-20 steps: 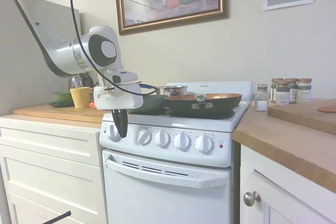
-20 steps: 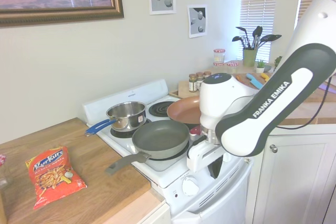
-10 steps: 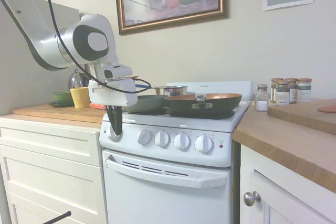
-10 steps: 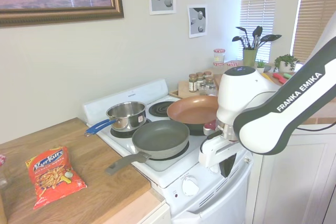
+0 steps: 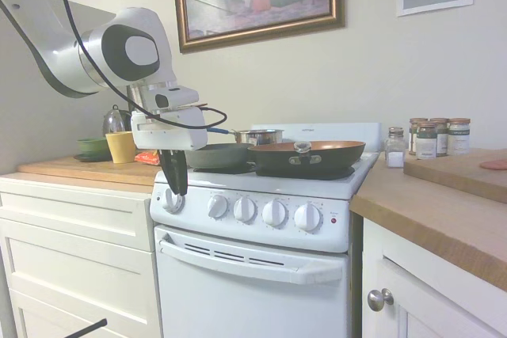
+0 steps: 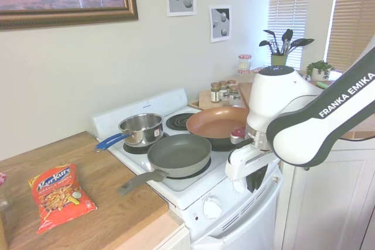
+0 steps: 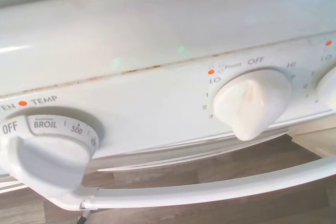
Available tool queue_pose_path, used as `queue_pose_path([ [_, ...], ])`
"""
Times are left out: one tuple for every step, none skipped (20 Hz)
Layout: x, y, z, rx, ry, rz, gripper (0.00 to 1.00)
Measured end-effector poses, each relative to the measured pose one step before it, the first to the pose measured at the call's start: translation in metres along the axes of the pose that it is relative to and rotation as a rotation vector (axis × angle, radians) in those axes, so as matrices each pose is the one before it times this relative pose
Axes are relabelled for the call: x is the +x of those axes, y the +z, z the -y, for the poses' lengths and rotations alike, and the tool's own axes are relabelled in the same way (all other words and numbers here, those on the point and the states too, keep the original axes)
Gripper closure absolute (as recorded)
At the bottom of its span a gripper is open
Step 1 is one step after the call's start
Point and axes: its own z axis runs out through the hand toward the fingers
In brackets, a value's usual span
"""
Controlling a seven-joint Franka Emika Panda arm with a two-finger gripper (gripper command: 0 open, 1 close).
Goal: Turn on the stove on the bottom left
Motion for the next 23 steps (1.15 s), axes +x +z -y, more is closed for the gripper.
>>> queue_pose_path([
  [0.00065, -0.00143, -0.00045, 0.00002, 0.00069, -0.00157, 0.00],
  [0.00077, -0.00153, -0.00044, 0.00066, 0.00070, -0.00170, 0.00],
  [0.00064, -0.00185, -0.00034, 0.00088, -0.00087, -0.00179, 0.00],
  [0.00022, -0.00197, -0.00003, 0.00135, -0.00382, -0.00197, 0.00],
  [-0.00031, -0.00206, 0.00037, 0.00193, -0.00718, -0.00244, 0.00],
  [-0.00065, -0.00214, 0.00073, 0.00269, -0.00605, -0.00283, 0.00],
  [-0.00090, -0.00174, 0.00079, 0.00192, -0.00494, -0.00220, 0.00],
  [-0.00098, -0.00134, 0.00078, 0.00135, -0.00463, -0.00170, 0.00],
  [-0.00067, -0.00114, 0.00065, 0.00176, -0.00446, -0.00170, 0.00],
  [-0.00011, -0.00091, 0.00025, 0.00156, -0.00292, -0.00125, 0.00],
  [0.00018, -0.00087, 0.00006, 0.00177, -0.00251, -0.00080, 0.00],
  [0.00022, -0.00087, 0.00002, 0.00176, -0.00207, -0.00058, 0.00],
  [0.00028, -0.00100, -0.00001, 0.00170, -0.00159, -0.00096, 0.00],
  [0.00024, -0.00112, -0.00001, 0.00153, -0.00125, -0.00115, 0.00],
  [0.00019, -0.00109, -0.00001, 0.00136, -0.00114, -0.00117, 0.00],
  [0.00014, -0.00088, -0.00004, 0.00080, -0.00059, -0.00078, 0.00],
  [0.00012, -0.00076, -0.00004, 0.00067, -0.00094, -0.00062, 0.00],
  [0.00011, -0.00061, 0.00001, 0.00089, -0.00100, -0.00062, 0.00],
  [0.00006, -0.00035, -0.00001, 0.00049, -0.00071, -0.00013, 0.00],
  [0.00005, -0.00017, -0.00001, 0.00058, -0.00074, 0.00045, 0.00],
  [0.00000, 0.00001, -0.00005, 0.00027, -0.00078, 0.00061, 0.00],
  [-0.00012, 0.00018, -0.00016, -0.00027, -0.00122, 0.00053, 0.00],
  [-0.00018, 0.00026, -0.00024, -0.00060, -0.00120, 0.00045, 0.00],
])
